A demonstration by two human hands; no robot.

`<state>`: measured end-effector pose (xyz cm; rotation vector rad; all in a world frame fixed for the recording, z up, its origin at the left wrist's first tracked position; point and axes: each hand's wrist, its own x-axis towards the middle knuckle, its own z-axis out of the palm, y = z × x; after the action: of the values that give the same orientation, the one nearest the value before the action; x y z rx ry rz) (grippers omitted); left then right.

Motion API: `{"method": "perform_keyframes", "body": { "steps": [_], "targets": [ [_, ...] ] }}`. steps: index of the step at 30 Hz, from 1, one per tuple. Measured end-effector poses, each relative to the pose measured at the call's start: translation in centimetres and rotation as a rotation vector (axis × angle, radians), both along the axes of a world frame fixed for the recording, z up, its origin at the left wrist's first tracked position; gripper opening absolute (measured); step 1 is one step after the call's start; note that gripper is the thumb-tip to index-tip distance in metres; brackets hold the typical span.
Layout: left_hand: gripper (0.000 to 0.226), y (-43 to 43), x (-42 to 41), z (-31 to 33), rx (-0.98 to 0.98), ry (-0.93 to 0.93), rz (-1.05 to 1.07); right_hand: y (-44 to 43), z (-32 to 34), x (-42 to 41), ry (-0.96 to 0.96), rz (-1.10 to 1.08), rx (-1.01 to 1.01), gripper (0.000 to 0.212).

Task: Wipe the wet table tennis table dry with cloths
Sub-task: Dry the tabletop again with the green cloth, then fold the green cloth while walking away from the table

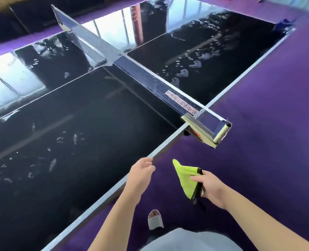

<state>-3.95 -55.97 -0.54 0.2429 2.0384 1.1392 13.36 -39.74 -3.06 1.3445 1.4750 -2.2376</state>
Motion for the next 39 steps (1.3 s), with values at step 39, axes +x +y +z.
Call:
{"method": "perform_keyframes", "body": {
  "steps": [39],
  "targets": [
    [0.055, 51.6, 110.2, 12.4, 0.717, -0.25, -2.433, 15.9, 17.8, 93.5, -0.353, -2.204, 0.952, 0.006]
  ]
}}
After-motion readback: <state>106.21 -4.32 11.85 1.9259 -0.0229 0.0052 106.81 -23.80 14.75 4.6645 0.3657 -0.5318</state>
